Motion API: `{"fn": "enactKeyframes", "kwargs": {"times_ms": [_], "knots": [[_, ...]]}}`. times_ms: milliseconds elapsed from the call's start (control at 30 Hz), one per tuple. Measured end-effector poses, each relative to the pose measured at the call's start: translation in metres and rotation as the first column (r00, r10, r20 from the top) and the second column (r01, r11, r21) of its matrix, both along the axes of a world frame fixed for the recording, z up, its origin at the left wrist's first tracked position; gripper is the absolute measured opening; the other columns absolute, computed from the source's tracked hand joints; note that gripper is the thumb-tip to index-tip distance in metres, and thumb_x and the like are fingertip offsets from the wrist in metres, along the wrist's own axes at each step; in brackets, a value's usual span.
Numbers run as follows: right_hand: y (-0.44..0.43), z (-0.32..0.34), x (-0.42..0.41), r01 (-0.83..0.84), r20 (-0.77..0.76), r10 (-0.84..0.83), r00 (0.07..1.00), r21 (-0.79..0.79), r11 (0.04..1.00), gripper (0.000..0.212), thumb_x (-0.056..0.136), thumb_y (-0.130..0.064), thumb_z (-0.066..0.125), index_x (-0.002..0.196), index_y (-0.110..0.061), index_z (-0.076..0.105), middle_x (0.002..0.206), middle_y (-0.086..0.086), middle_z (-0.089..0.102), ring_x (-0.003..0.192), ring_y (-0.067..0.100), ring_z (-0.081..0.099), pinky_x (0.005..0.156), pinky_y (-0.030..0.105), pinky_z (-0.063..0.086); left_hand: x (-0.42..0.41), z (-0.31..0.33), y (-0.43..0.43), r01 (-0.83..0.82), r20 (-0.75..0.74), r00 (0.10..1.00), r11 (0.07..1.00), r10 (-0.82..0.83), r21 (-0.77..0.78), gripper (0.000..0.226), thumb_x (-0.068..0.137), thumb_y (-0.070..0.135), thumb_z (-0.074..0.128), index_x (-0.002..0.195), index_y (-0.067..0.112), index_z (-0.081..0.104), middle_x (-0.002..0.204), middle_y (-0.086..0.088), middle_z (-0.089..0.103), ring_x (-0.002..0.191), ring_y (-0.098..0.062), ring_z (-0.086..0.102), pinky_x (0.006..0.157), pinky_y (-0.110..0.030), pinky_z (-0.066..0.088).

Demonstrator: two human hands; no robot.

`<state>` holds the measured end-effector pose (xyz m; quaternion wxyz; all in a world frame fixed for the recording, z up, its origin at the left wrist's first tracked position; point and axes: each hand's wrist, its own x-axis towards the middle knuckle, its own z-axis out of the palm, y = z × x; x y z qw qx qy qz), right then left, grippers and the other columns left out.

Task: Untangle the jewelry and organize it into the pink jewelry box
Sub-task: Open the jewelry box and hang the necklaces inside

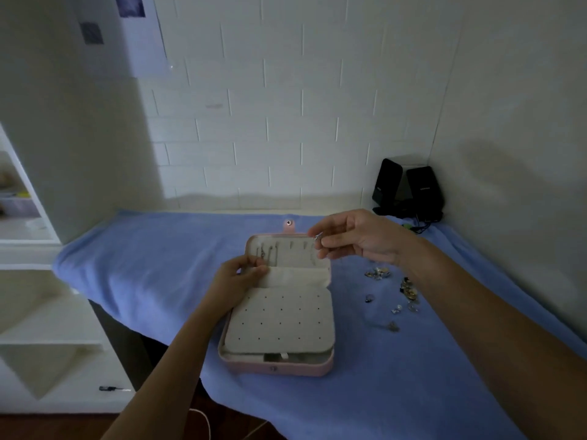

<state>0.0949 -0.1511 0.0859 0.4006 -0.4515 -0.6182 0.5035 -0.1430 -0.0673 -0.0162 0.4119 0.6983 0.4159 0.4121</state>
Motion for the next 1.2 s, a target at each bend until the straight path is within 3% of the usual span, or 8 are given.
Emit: {"fn": "enactKeyframes", "kwargs": {"times_ms": [200,367,533,667,867,1200], "knots": [[-0.003,0.005,0.000,0.059,-0.008,-0.058,0.998,0.072,0.996,0.023,0.084,0.008,0.058,0.091,-0.009,0.071,0.081,-0.001,0.074,0.073,0.010,0.066,0.069,0.016,0.052,0.016,-0.007,-0.010,0.009,-0.006,1.000,1.000,-0.009,0.027,0.014,0.086,0.013,0.065,0.073,0.017,0.063,0.071,0.005,0.060,0.057,0.003,0.052,0.054,-0.010,0.042],[0.003,0.011,0.000,0.094,-0.115,-0.088,0.989,0.040,0.995,0.028,0.083,0.010,0.057,0.081,-0.011,0.075,0.078,0.006,0.070,0.073,0.017,0.049,0.057,0.013,0.047,0.014,-0.015,-0.008,-0.034,-0.024,0.999,0.998,0.035,0.055,0.009,0.087,0.015,0.063,0.078,0.016,0.062,0.078,0.003,0.058,0.066,-0.005,0.050,0.056,-0.012,0.038],[0.010,0.026,-0.004,0.088,-0.125,-0.082,0.989,0.043,0.995,0.020,0.085,0.009,0.054,0.091,-0.004,0.067,0.073,0.003,0.069,0.060,0.008,0.059,0.057,0.015,0.051,0.013,-0.018,-0.008,-0.056,-0.081,0.995,0.996,0.062,0.073,0.005,0.085,0.022,0.065,0.083,0.018,0.063,0.093,0.001,0.060,0.077,-0.005,0.052,0.062,-0.017,0.036],[0.015,0.046,-0.011,0.092,-0.109,-0.080,0.991,0.112,0.989,0.016,0.076,0.000,0.062,0.091,-0.003,0.067,0.071,0.003,0.068,0.062,0.009,0.065,0.058,0.015,0.053,0.013,-0.017,-0.006,-0.048,-0.112,0.992,0.998,0.052,0.046,0.015,0.076,0.028,0.075,0.079,0.023,0.062,0.096,0.006,0.060,0.085,-0.004,0.055,0.065,-0.017,0.039],[0.024,0.075,-0.024,0.151,-0.098,-0.131,0.987,0.237,0.960,0.010,0.086,-0.001,0.058,0.091,-0.003,0.066,0.069,0.002,0.069,0.060,0.009,0.064,0.058,0.015,0.052,0.012,-0.015,-0.006,-0.017,-0.134,0.991,0.994,0.031,0.104,0.020,0.073,0.025,0.079,0.075,0.024,0.059,0.097,0.005,0.058,0.084,0.001,0.052,0.066,-0.011,0.036],[0.043,0.106,-0.051,0.150,-0.088,-0.129,0.988,0.288,0.946,0.010,0.087,-0.002,0.059,0.092,-0.006,0.067,0.076,0.004,0.069,0.065,0.009,0.065,0.061,0.015,0.052,0.011,-0.015,-0.005,0.018,-0.148,0.989,0.996,-0.005,0.084,0.020,0.073,0.028,0.077,0.075,0.027,0.057,0.099,0.005,0.056,0.085,0.001,0.050,0.065,-0.011,0.035]]}}
